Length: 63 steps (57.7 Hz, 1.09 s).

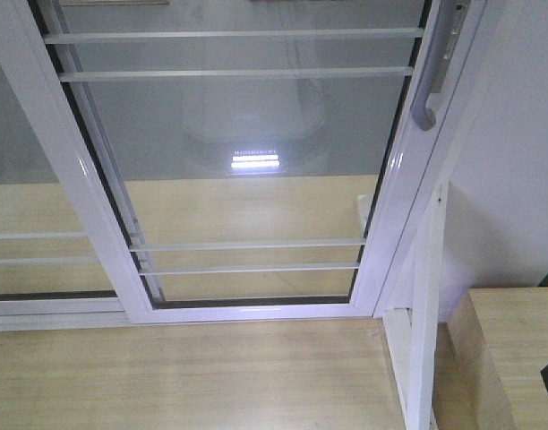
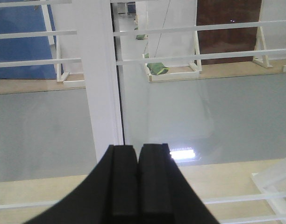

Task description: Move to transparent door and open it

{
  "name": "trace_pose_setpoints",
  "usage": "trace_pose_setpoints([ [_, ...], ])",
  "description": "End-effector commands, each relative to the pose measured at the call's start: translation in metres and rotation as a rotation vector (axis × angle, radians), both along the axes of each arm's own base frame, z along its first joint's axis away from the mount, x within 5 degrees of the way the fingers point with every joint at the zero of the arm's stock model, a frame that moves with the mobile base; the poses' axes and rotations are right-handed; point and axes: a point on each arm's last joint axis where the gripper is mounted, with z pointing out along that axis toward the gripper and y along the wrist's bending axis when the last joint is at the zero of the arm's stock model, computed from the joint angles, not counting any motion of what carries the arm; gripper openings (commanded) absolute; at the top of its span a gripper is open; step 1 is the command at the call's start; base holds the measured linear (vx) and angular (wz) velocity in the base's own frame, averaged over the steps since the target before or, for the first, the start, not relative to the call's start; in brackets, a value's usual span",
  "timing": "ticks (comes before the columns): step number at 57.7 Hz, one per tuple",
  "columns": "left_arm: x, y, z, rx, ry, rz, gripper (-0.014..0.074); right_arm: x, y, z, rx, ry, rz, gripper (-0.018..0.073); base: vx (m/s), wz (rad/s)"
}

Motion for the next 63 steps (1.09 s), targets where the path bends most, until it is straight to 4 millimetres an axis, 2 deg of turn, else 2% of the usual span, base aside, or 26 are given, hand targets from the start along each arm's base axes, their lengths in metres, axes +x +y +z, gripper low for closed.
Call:
trace_pose_setpoints([
  [1,0.0003,0.0006,-0.0003,-0.011,-0.066,0.006,0.0004,-0.0006,-0.0004,0.0032,-0.017,-0.078,-0.006,0.0000,0.29,0.08],
  [17,0.0006,0.0006,-0.0005,-0.011,-0.063,0.005,0.0004,-0.0002,-0.0005,0.0031,-0.016,-0.074,-0.007,0.0000,0.20,0.06],
  [34,0.0012,0.0006,-0.0008,-0.011,-0.054,0.006,0.0004,0.0044,-0.0007,-0.0010,-0.013,-0.006,-0.006,0.0000,-0.02,0.00],
  [63,0.0012,0.0006,-0.0008,-0.011,-0.054,0.006,0.0004,0.0045,-0.0007,-0.0008,-0.013,-0.008,-0.006,0.0000,0.01,0.01],
])
